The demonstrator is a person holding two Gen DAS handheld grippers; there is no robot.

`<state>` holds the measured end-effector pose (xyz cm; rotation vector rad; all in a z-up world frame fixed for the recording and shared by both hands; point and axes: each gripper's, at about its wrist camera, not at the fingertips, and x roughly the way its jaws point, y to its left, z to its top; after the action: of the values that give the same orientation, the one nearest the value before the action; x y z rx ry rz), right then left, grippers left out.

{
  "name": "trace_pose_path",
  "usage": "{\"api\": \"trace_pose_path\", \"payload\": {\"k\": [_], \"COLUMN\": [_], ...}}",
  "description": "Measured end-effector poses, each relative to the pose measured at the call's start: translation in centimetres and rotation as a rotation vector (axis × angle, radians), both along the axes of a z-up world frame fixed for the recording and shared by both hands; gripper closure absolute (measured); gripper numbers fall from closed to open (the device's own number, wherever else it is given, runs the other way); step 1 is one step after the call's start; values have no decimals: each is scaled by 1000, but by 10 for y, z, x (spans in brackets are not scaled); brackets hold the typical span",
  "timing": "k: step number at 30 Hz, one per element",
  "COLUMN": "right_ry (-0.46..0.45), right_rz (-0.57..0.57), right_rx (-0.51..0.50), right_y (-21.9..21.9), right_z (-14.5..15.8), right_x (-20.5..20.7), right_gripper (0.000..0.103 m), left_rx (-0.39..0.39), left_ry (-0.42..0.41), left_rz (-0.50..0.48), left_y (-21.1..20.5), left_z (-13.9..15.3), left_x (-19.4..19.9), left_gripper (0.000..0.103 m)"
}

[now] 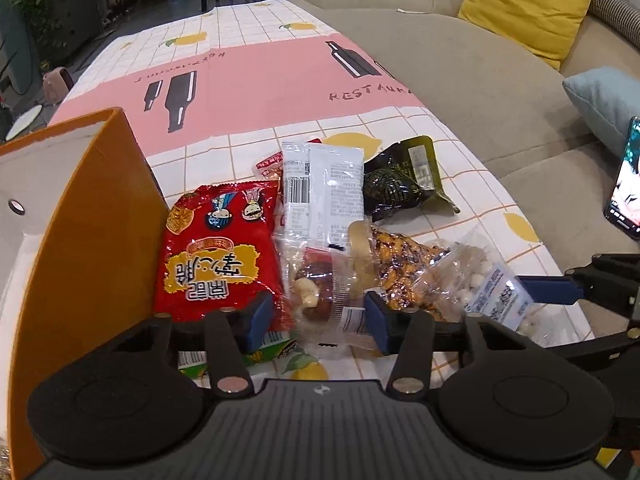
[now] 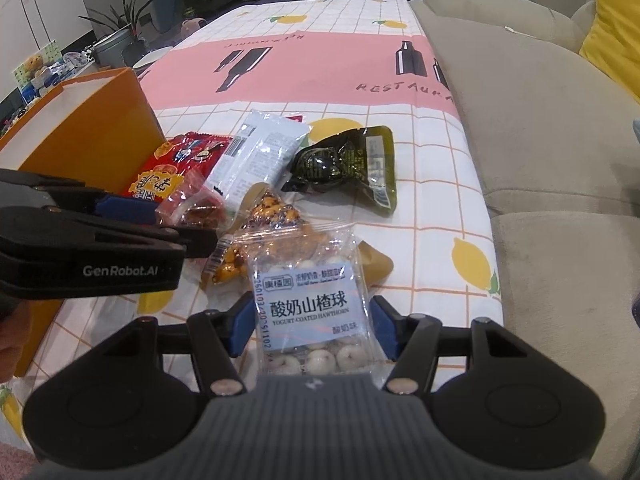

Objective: Organize snacks
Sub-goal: 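Grasp the clear bag with a red snack using the left tool, then carry both packs into the orange box and open both tools to release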

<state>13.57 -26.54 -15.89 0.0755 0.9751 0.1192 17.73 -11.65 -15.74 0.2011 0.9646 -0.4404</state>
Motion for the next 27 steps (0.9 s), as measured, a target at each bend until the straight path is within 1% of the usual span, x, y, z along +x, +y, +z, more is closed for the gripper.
{"api": "trace_pose_path", "payload": {"k": [5, 10, 17, 20, 22, 25, 27], "right_ry": [-4, -12, -30, -45, -62, -84, -90], "right_rz": [7, 6, -4, -12, -11, 1, 11], "right_rx": [-5, -8, -36, -30, -28, -2, 35], "right_y": [2, 2, 6, 7, 11, 18, 24], "right_z": [0, 3, 15, 24, 34, 50, 61], "right_x": [-1, -3, -9, -13, -17, -21, -23], "right_gripper": [44, 44, 44, 45, 45, 45, 45], "left_rx": [7, -17, -57, -70, -74, -105, -125], "left_ry": [-8, -27, -42, -51, -42, -26, -33], "left_rz": [3, 23, 56, 69, 82, 105, 114], "left_y": [-2, 3, 20, 30, 36, 49, 58], "left_z": [1, 12, 46, 64, 74, 90, 102], "left_x": [-3, -10, -27, -35, -38, -41, -44], "left_gripper": [59, 59, 59, 59, 59, 59, 59]}}
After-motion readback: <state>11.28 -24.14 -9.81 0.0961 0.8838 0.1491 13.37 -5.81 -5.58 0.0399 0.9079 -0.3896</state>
